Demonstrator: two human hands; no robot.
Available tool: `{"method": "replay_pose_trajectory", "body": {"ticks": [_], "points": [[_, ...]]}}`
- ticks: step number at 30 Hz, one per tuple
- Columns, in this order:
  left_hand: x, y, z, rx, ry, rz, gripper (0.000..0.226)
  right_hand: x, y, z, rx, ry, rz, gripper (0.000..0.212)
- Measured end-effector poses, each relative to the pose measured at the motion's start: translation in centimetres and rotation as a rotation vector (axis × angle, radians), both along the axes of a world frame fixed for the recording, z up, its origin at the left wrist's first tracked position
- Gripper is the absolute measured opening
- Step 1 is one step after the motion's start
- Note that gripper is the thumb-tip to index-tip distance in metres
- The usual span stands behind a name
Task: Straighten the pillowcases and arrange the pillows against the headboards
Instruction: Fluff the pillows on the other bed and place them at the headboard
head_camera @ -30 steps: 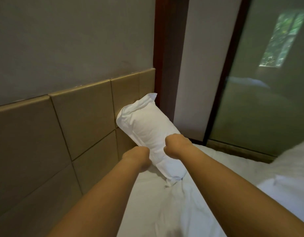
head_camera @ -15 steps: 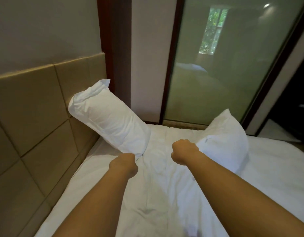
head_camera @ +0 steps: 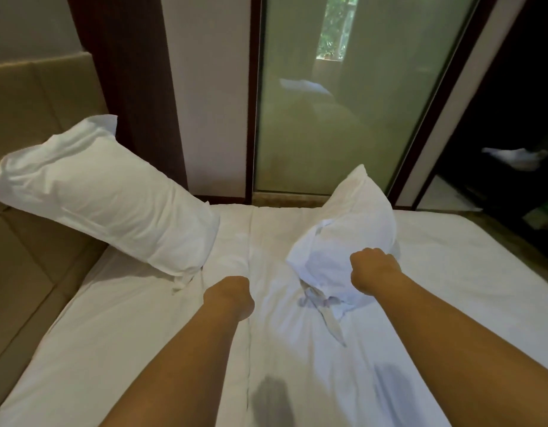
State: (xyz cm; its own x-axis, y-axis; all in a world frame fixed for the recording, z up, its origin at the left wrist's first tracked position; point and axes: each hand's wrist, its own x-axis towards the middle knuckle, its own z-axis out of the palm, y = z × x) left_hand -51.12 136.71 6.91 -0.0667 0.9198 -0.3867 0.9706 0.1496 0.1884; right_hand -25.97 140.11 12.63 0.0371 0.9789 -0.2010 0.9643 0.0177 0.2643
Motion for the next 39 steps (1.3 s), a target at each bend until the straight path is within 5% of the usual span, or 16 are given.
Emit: {"method": "replay_pose_trajectory", "body": {"ticks": [6,9,15,20,23,28,39], "points": [[6.6,7.7,-4.0,-0.064,0.033,0.030,0.034,7.1,9.8,-4.6,-0.016,0.016,0.064,0.035],[10.3,12.4,-6.5,-0.071,0.025,0.114,0.039,9.4,16.1,-7.9,-0.027,0.133,0.124,0.057],[16.9,23.8,-12.1,0.062,-0.366,0.487,0.091,9.9,28.9,-14.2,-0.096,0.445,0.303,0.095],[18.7,26.2,-15.6,-0.069,-0.243,0.435,0.048,9.6,32.1,-17.6,-0.279,0.393,0.406,0.042],[19.4,25.5,-15.8,-0.102,-0.142,0.368,0.039,9.5,32.8,-18.6,-0.345,0.297,0.397,0.028],[19.9,27.6,-10.5,0.052,0.076,0.237,0.029,9.6,33.1,-17.1,-0.343,0.348,0.341,0.027],[17.9,24.6,10.7,0.640,0.451,0.101,0.026,8.6,26.8,-1.3,0.241,0.875,0.181,0.029]]}}
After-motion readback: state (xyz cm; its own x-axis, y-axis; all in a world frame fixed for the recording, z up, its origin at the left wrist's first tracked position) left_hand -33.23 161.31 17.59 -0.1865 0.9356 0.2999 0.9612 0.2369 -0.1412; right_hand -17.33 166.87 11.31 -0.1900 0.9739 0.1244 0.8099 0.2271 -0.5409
